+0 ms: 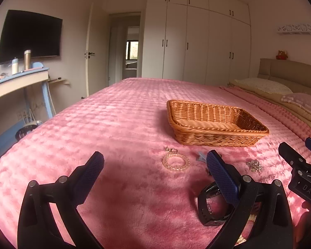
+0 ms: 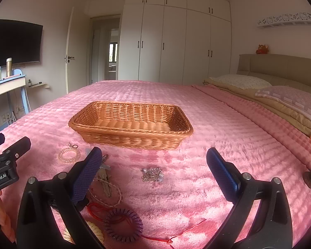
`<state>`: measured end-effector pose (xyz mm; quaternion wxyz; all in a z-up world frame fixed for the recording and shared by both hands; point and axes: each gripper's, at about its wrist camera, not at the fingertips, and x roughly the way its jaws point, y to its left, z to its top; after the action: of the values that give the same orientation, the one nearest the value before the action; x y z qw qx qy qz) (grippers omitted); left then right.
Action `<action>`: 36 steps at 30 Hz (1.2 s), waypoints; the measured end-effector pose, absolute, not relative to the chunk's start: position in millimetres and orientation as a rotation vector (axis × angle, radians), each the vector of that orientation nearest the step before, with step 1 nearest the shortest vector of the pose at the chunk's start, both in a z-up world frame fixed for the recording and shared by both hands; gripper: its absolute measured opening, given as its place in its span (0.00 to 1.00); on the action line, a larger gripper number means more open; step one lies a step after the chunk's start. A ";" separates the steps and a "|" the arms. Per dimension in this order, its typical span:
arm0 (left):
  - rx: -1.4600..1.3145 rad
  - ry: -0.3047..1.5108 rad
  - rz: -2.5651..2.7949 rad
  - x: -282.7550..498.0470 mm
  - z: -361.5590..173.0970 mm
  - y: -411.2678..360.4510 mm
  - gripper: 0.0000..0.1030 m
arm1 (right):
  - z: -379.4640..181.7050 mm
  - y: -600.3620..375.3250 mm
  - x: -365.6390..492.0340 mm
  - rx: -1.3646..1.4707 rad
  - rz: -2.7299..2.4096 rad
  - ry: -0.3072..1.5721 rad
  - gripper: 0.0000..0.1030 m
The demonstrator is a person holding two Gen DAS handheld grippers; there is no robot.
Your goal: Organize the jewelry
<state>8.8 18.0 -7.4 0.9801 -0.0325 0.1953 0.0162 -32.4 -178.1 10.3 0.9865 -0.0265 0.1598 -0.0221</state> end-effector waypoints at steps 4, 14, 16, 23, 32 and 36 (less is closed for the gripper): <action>-0.064 0.399 0.034 8.6 -6.7 18.1 0.93 | 9.7 -177.2 -32.4 -0.055 -0.045 0.322 0.94; -0.064 0.395 0.035 8.0 -6.5 16.0 0.93 | 9.2 -176.2 -32.4 -0.055 -0.045 0.321 0.94; -0.063 0.399 0.035 9.6 -7.6 17.0 0.93 | 9.9 -176.8 -32.5 -0.055 -0.044 0.321 0.94; -0.063 0.399 0.034 10.1 -6.9 16.5 0.93 | 9.5 -176.7 -32.0 -0.054 -0.045 0.322 0.94; -0.064 0.398 0.036 9.3 -7.4 16.7 0.93 | 7.5 -176.3 -31.4 -0.054 -0.043 0.324 0.94; -0.064 0.399 0.036 9.4 -7.2 16.5 0.93 | 7.5 -176.4 -31.0 -0.053 -0.043 0.323 0.94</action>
<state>9.4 16.5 -7.2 0.9795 -0.0320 0.1980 0.0177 -31.0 -176.4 7.5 0.9864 -0.0263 0.1608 -0.0214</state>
